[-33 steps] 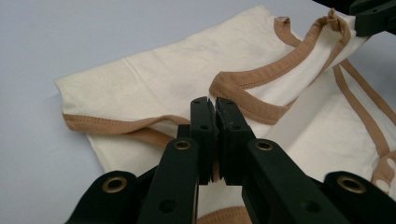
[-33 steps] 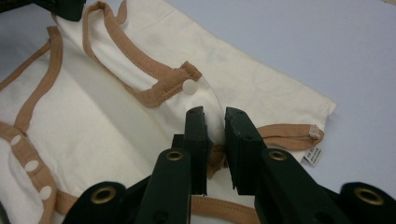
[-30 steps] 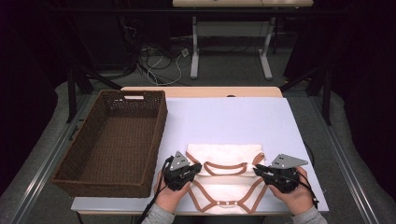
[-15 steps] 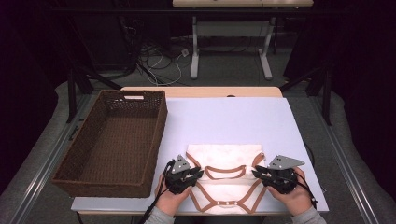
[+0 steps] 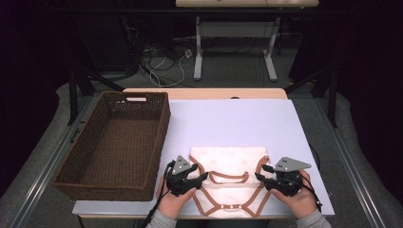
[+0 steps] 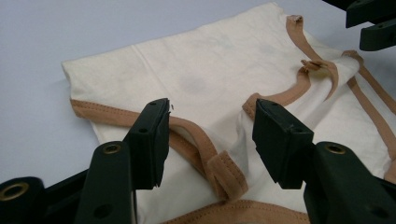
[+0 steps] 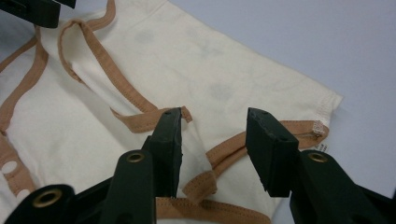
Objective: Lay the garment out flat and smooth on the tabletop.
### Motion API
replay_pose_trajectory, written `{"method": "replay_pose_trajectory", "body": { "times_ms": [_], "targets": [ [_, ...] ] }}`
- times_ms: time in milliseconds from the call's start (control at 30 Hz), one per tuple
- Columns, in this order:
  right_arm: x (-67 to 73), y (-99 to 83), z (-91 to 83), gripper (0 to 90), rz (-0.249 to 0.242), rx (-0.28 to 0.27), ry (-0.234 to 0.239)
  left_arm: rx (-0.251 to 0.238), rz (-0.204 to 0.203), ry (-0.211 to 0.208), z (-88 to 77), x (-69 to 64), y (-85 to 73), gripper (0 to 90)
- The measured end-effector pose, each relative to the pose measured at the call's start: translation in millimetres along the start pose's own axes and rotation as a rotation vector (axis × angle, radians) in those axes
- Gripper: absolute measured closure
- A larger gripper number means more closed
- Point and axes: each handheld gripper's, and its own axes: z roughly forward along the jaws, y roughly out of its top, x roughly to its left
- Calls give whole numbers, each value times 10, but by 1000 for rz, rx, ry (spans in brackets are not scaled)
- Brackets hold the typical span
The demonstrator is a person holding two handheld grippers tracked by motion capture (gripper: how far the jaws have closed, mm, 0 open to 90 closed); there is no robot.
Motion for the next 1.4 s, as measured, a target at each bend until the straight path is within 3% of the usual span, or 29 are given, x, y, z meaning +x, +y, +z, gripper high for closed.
{"method": "replay_pose_trajectory", "body": {
  "times_ms": [233,633,800,933,1067,1100,1267,1400],
  "targets": [
    [-42,25,22,513,1,-3,-10,-1,-16,36,20,43,57,402],
    [-119,115,79,461,-42,-21,-26,14,-13,40,103,193,250,357],
    [-197,180,115,422,-31,-20,-34,22,3,49,147,239,324,345],
    [-189,219,154,425,-31,-15,-16,13,-2,49,168,229,345,341],
    [-187,229,233,470,-30,2,0,41,27,44,188,231,342,364],
    [-184,230,246,481,-35,13,5,43,14,43,193,221,345,367],
    [-139,192,293,520,-32,39,14,56,10,8,180,237,373,402],
    [-121,126,327,551,-11,76,43,82,37,-5,157,226,333,439]
  ]
}}
